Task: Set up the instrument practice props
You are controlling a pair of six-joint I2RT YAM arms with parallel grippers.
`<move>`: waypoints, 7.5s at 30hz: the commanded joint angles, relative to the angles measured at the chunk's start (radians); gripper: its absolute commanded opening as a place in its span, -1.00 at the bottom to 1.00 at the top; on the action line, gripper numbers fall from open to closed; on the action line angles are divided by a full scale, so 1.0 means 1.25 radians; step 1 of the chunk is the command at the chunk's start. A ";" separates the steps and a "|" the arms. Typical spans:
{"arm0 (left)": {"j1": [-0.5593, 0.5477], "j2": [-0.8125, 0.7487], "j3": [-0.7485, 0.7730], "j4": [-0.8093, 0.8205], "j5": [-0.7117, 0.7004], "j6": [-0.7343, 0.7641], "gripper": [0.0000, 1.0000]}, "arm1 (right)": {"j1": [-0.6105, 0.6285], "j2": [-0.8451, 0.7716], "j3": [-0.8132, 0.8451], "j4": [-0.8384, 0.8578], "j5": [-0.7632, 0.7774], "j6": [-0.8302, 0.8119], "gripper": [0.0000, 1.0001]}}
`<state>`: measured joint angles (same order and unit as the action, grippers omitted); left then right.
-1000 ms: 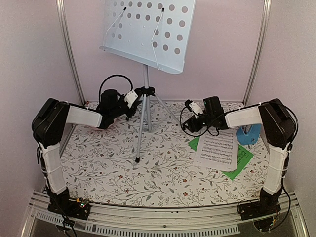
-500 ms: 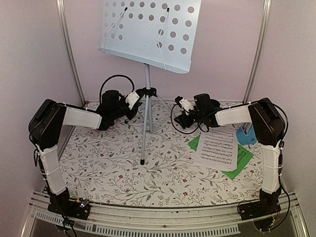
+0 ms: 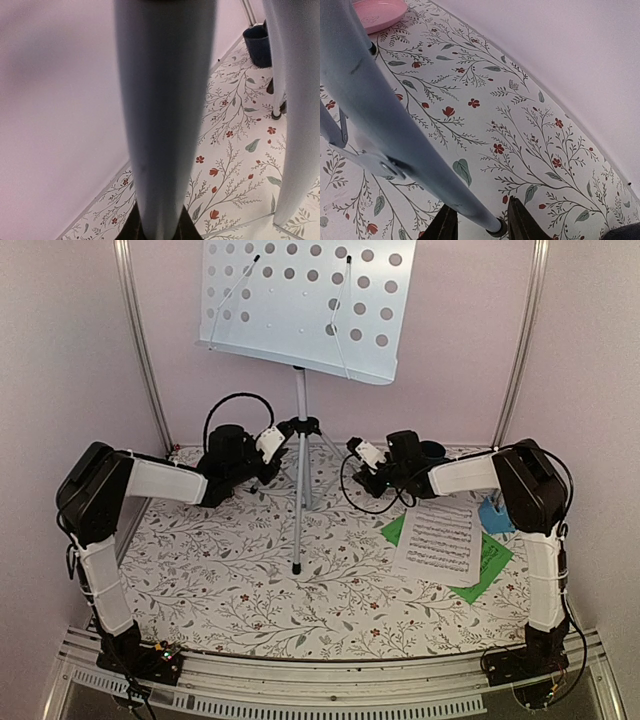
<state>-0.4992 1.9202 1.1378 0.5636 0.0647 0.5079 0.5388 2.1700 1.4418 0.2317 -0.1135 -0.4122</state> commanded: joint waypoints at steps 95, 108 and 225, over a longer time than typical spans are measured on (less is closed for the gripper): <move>-0.297 -0.347 -0.305 0.038 -0.227 -0.324 0.34 | -0.056 -0.785 -0.641 -0.825 0.099 1.397 0.04; -0.296 -0.319 -0.295 0.041 -0.222 -0.312 0.34 | -0.091 -0.754 -0.649 -0.794 0.136 1.407 -0.25; -0.387 -0.119 0.332 -0.457 0.139 -0.055 -1.00 | 0.329 -0.925 0.034 -0.774 0.339 0.224 0.68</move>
<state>-1.0126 1.8790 1.6341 -0.1394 0.1741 0.5400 0.9428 1.1618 1.5890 -0.9974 0.3817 -0.1688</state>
